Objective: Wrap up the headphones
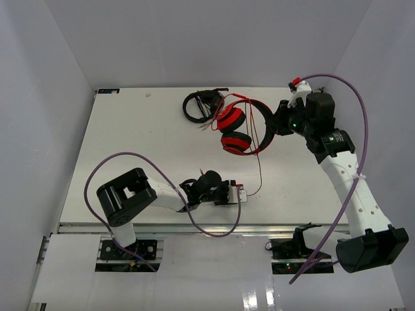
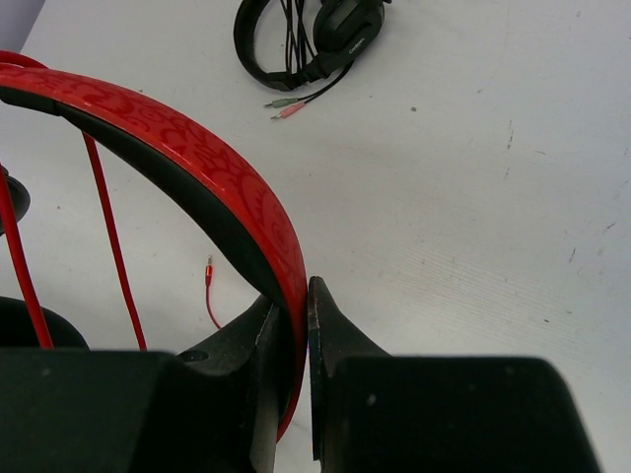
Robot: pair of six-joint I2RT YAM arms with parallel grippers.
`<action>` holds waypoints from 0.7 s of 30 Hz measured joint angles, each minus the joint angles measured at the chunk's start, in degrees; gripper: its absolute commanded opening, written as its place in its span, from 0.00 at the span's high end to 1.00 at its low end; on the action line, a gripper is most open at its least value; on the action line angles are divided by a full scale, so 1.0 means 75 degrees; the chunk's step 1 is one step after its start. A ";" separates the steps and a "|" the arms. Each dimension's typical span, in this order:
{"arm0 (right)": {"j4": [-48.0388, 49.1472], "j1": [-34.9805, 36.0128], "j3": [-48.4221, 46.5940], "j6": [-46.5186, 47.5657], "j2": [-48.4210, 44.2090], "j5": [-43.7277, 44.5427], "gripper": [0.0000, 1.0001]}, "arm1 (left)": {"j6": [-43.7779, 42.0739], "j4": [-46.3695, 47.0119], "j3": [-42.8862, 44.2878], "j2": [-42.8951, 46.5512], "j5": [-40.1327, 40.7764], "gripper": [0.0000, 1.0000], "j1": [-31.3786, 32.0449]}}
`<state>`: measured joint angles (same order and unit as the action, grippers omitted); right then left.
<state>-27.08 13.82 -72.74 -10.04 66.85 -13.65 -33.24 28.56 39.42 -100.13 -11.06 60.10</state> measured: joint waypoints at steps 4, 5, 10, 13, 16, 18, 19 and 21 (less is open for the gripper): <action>0.0001 -0.0005 0.0001 0.0003 -0.0034 -0.0028 0.92 | -0.0125 0.0008 0.0025 -0.0162 -0.0065 0.94 -0.0020; 0.0000 -0.0010 0.0001 0.0003 -0.0045 -0.0045 0.92 | -0.0123 0.0046 -0.0004 -0.0164 -0.0069 0.95 -0.0036; -0.0005 -0.0045 0.0001 0.0035 -0.0121 -0.0257 0.92 | -0.0002 0.0356 -0.0494 0.0121 -0.0140 1.00 -0.0170; -0.0007 -0.0054 0.0033 0.0221 -0.0261 -0.0523 0.92 | 0.0114 0.0326 -0.0861 0.0503 -0.0287 1.00 -0.0403; -0.0025 -0.0079 0.0069 0.0433 -0.0497 -0.0763 0.92 | 0.0229 0.0244 -0.1215 0.0983 -0.0498 1.00 -0.0701; -0.0027 -0.0082 0.0071 0.0567 -0.0648 -0.0899 0.92 | 0.0282 0.0187 -0.1330 0.1253 -0.0607 1.00 -0.0877; -0.0027 -0.0089 0.0073 0.0646 -0.0695 -0.0955 0.92 | 0.0290 0.0160 -0.1345 0.1369 -0.0637 1.00 -0.0926; -0.0026 -0.0096 0.0084 0.0804 -0.0768 -0.1043 0.92 | 0.0299 0.0120 -0.1393 0.1611 -0.0702 1.00 -0.1025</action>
<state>-27.28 13.10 -72.11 -4.01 61.09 -21.48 -31.00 29.46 28.97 -88.05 -16.33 52.42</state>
